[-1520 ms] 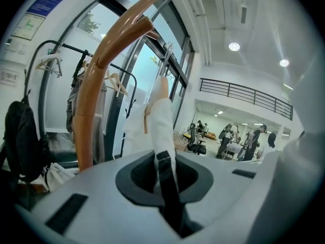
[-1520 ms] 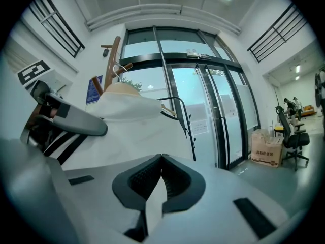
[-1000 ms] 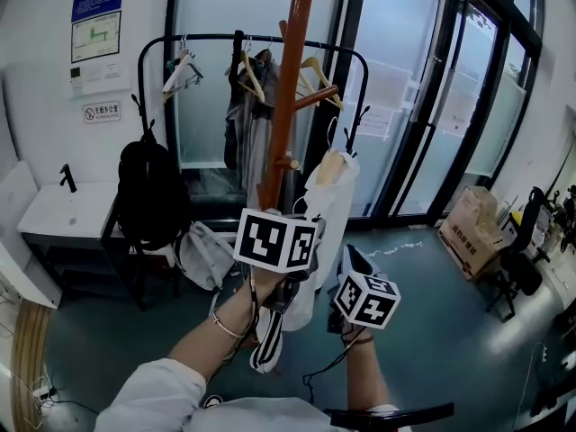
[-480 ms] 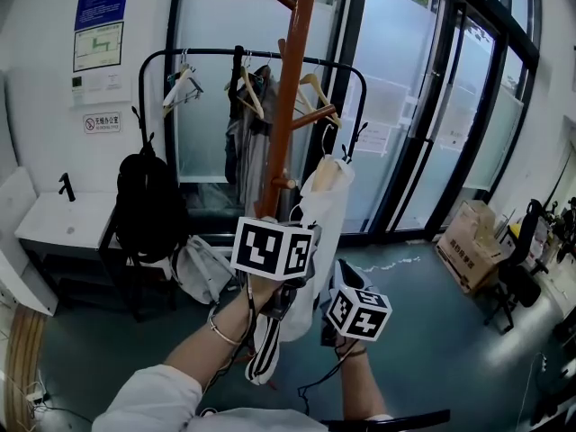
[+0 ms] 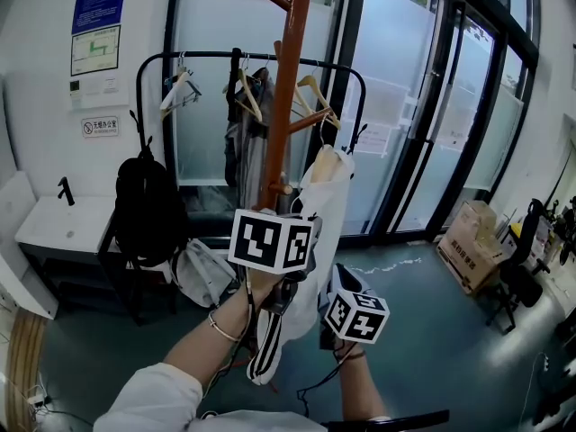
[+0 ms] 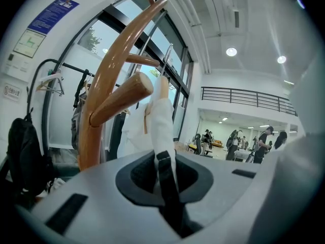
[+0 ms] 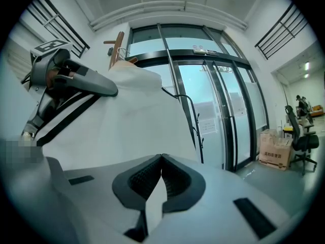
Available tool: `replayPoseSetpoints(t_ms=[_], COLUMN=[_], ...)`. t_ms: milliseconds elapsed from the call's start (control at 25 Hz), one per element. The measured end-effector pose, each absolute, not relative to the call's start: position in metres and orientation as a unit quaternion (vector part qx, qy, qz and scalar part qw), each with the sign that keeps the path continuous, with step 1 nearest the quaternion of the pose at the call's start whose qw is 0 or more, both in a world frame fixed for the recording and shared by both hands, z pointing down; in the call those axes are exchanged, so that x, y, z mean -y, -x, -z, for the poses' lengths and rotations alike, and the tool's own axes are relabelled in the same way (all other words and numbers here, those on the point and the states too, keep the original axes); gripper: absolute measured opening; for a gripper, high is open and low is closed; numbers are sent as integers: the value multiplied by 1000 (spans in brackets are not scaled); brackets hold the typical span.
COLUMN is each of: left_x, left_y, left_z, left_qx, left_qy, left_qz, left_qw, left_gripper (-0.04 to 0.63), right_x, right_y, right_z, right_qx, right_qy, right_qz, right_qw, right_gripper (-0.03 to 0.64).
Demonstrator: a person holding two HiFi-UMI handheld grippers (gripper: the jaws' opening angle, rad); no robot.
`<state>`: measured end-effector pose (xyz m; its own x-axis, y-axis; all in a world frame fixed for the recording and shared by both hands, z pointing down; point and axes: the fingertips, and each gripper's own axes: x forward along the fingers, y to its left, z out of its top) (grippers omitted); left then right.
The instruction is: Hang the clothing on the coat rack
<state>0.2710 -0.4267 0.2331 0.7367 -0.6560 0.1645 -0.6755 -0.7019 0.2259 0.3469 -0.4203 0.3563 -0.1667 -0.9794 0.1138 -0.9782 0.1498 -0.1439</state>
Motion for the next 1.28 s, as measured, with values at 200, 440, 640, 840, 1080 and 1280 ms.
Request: replayPoseSetpoints(t_ms=[200, 440, 640, 840, 1080, 1280], left_x=[429, 436, 442, 446, 450, 453], left_y=[-272, -271, -270, -269, -266, -265], left_z=[-229, -224, -224, -222, -222, -224], left_qx=[359, 358, 361, 363, 365, 366], left_qy=[-923, -921, -920, -919, -917, -916], left_qz=[-32, -25, -19, -13, -13, -12], left_qw=[136, 150, 154, 155, 159, 163], left_gripper=[34, 34, 34, 34, 34, 35], right_x=[423, 426, 428, 430, 431, 433], right_y=[-347, -350, -353, -355, -355, -353], right_z=[-360, -360, -365, -367, -369, -371], right_qx=[-759, -759, -756, -756, -754, -756], right_qy=[644, 644, 647, 647, 649, 647], right_qz=[93, 96, 99, 100, 103, 104], right_qw=[3, 1, -1, -1, -2, -2], right_gripper=[23, 23, 23, 23, 23, 23])
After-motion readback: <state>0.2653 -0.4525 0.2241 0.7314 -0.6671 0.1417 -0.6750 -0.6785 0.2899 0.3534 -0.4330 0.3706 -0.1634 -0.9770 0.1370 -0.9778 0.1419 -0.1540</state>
